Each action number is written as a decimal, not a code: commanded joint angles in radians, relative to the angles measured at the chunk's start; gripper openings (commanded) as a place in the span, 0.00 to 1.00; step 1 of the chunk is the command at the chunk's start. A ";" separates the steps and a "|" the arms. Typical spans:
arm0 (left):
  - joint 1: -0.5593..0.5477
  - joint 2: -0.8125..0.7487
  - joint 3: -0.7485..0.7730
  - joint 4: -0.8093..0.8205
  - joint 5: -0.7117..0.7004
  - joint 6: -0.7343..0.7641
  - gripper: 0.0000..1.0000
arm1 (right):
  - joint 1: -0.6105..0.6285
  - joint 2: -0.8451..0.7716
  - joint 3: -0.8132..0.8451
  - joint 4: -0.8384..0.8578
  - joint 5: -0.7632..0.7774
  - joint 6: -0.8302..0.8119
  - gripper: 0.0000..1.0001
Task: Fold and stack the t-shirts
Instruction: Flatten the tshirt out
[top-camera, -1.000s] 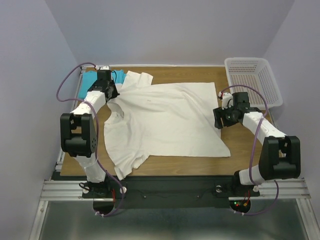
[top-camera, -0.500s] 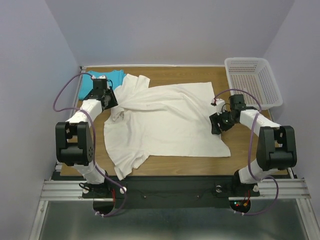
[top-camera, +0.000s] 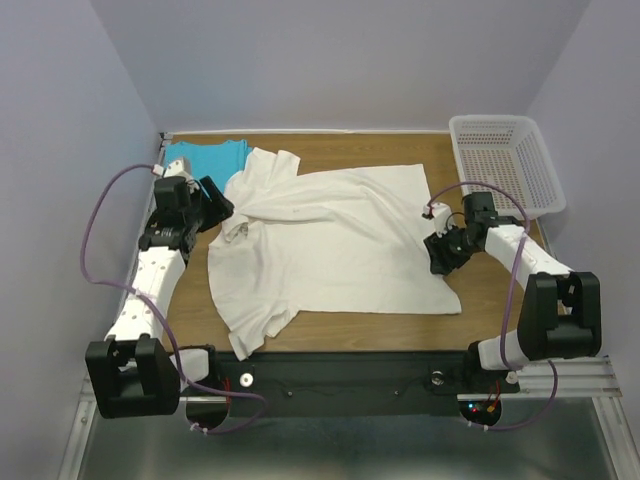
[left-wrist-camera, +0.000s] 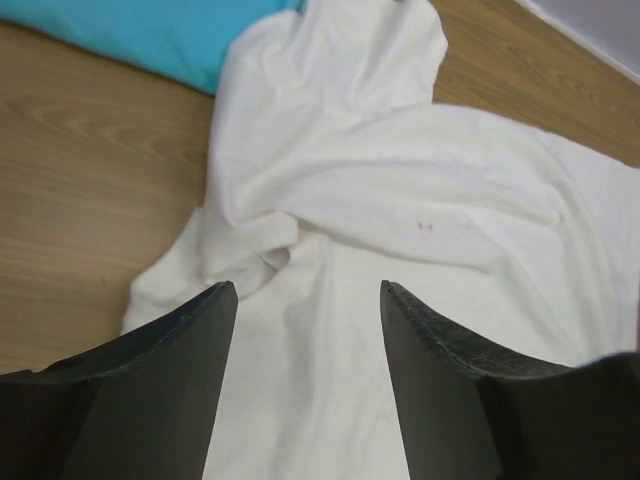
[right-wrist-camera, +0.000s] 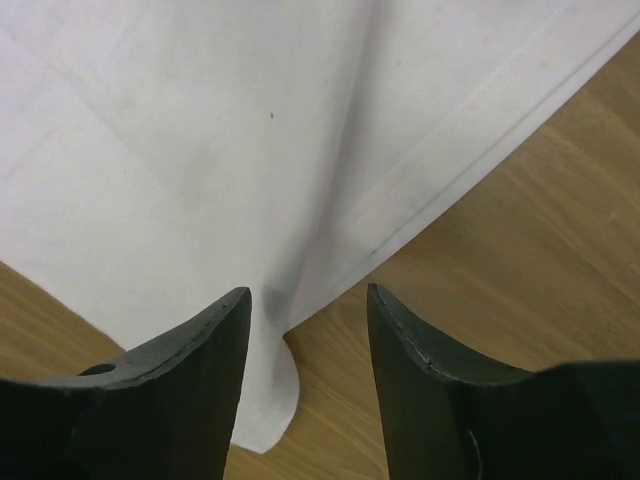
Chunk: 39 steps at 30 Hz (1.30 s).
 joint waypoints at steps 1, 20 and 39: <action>-0.003 0.002 -0.143 -0.076 0.190 -0.134 0.69 | 0.002 0.008 -0.034 -0.091 -0.037 -0.062 0.53; -0.063 -0.096 -0.350 -0.212 0.350 -0.160 0.67 | 0.002 -0.060 -0.135 -0.262 0.276 -0.252 0.01; -0.069 0.158 0.056 0.160 0.125 0.183 0.71 | -0.012 0.005 0.383 -0.230 -0.003 -0.102 0.84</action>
